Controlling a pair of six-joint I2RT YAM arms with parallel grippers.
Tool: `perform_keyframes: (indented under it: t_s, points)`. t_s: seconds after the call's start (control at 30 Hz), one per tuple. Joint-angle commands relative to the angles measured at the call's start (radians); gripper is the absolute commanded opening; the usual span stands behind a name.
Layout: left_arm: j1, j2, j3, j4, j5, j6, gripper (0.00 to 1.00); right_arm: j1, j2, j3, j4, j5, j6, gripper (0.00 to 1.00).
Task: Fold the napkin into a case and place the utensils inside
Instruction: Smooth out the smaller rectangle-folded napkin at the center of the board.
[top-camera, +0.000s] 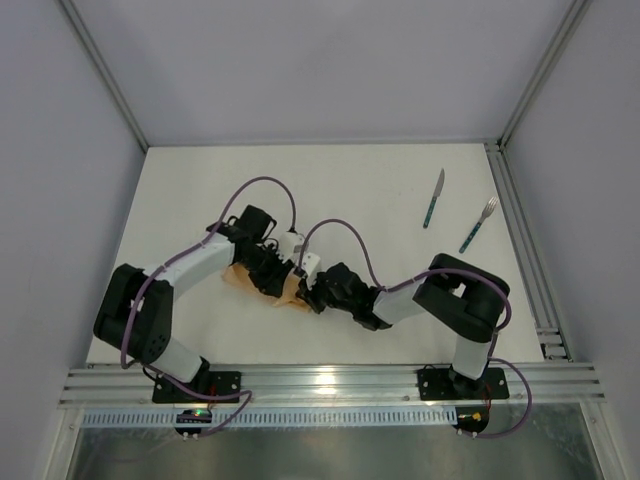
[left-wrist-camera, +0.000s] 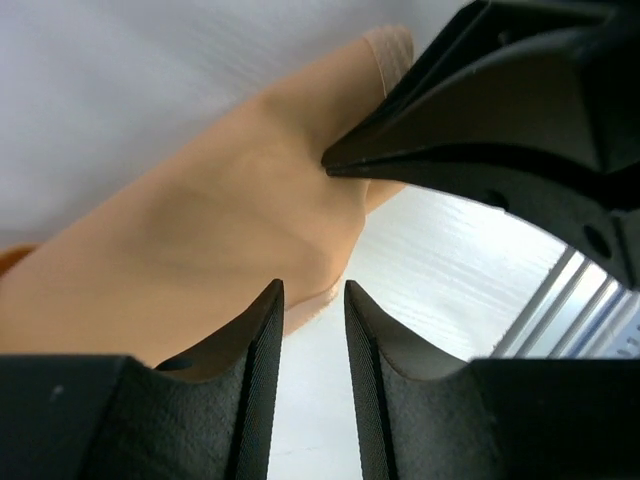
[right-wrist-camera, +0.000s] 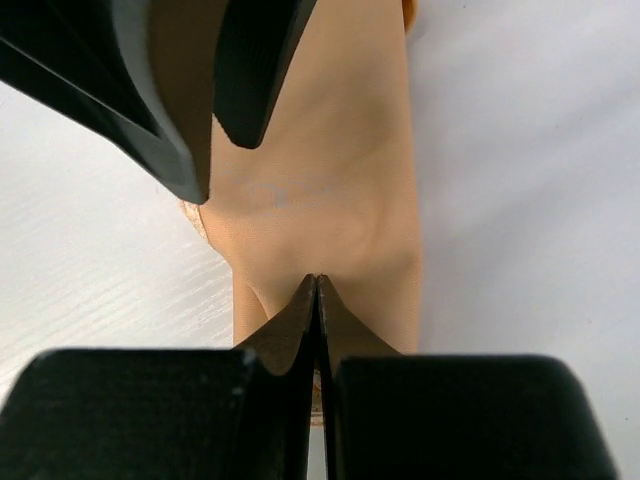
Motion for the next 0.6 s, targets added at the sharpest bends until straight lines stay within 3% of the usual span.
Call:
perform_keyframes:
  t_s: [0.0,0.2,0.57]
  points:
    - [-0.05,-0.025,0.036,0.088,-0.051,0.011,0.32,0.003,-0.023,-0.03,0.006,0.026,0.055,0.04]
    - [-0.116,0.084,-0.008,0.128,-0.117,-0.009,0.3,0.001,-0.048,-0.047,0.038,0.022,0.114,0.04]
    - [-0.124,0.053,-0.107,0.128,-0.143,0.049,0.29,-0.036,-0.04,-0.078,0.072,0.016,0.221,0.04]
